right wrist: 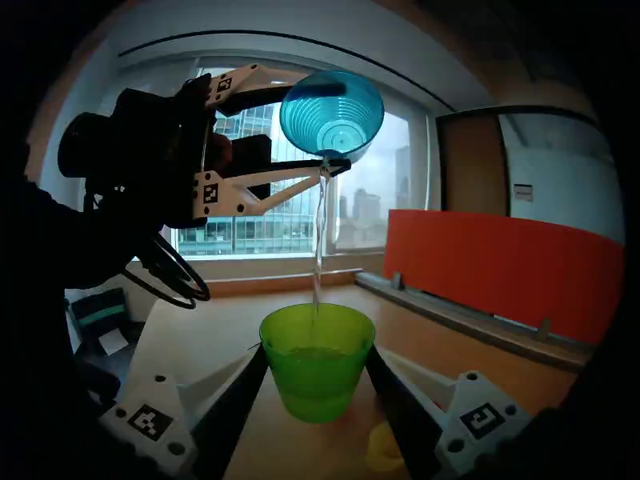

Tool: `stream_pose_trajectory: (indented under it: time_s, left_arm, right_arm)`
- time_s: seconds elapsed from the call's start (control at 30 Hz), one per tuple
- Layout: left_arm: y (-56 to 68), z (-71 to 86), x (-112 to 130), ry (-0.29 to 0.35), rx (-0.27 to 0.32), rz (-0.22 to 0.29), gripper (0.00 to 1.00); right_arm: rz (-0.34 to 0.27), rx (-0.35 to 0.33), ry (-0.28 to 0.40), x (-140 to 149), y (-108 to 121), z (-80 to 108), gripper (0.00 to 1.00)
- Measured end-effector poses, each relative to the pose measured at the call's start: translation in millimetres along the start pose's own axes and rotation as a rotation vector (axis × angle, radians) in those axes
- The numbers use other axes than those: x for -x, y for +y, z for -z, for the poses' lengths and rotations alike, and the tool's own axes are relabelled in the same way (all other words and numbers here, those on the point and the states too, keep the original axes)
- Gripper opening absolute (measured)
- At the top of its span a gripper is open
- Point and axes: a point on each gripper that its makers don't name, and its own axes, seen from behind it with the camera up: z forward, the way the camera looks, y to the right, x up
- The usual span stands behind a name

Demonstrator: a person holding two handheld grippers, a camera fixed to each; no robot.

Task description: Pour water

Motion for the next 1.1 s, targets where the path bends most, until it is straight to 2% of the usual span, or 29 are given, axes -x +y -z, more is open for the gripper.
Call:
stream_pose_trajectory:
  time_s: [0.2,0.4,0.6,0.9,1.1]
  left_arm:
    - [-0.9,-0.6,-4,0.004,-0.004,-0.035,0.83]
    - [6.4,2.4,-10,0.004,-0.008,-0.062,0.83]
    - [8.5,3.5,-11,0.005,-0.011,-0.069,0.83]
    - [4.3,3.7,-8,0.007,-0.017,-0.047,0.83]
    - [1.9,2.0,0,-0.003,-0.022,0.017,0.83]
  right_arm:
    - [-0.002,0.001,0.002,0,1,-0.4,0.88]
    - [-0.005,0.004,0.004,0,2,-0.4,0.88]
    - [-0.006,0.005,0.005,0,2,-0.6,0.88]
    - [-0.006,0.006,0.006,-1,2,-1.3,0.88]
    - [-0.008,0.008,0.008,-2,2,-1.0,0.88]
